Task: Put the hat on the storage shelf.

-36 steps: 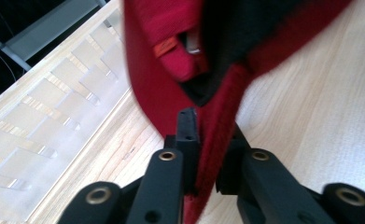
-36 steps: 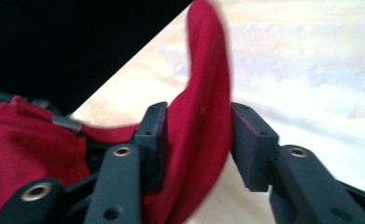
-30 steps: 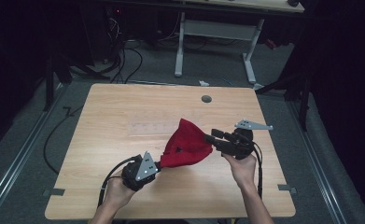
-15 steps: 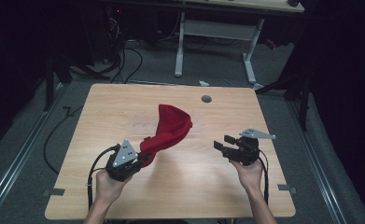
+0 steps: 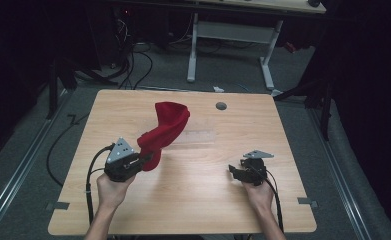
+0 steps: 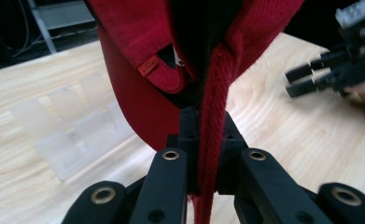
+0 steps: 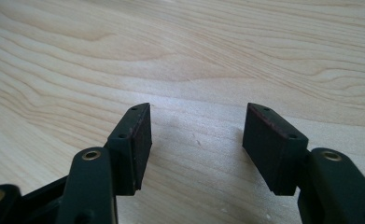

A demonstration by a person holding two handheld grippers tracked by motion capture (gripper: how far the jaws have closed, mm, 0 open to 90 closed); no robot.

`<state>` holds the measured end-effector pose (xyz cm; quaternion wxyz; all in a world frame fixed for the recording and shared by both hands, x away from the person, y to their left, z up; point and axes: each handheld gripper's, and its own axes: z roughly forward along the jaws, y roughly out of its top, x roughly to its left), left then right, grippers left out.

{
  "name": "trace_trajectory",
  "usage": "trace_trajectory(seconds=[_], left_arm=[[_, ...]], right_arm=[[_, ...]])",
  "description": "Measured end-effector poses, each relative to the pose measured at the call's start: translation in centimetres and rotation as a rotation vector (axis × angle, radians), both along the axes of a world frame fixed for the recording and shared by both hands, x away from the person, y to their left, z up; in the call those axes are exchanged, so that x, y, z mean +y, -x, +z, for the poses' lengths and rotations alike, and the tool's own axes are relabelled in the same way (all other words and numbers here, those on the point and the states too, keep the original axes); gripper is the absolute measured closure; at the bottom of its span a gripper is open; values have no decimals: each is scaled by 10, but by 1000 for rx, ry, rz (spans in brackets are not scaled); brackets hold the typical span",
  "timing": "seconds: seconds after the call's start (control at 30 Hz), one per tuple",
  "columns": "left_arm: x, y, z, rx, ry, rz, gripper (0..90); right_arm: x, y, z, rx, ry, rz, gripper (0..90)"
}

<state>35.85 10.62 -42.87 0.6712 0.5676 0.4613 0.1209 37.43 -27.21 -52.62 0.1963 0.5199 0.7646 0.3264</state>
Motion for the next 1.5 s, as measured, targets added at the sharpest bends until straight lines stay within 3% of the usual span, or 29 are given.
trace_trajectory(seconds=[0.2,0.27,0.5,0.63,1.33,1.5], left_arm=[[7,-10,10,-2,34,26,845],[10,-14,14,-4,29,42,845],[26,-31,33,-23,76,108,845],[32,-41,35,-23,97,150,845],[24,-98,25,-24,59,211,847],[22,-104,17,-45,11,222,847]], right_arm=[[6,0,-5,-55,42,-18,424],[6,-1,-5,-58,44,-20,422],[6,-2,-5,-58,42,-23,419],[6,-2,-5,-58,43,-20,419],[6,-2,-5,-57,42,-19,416],[6,-2,-5,-56,39,-15,414]])
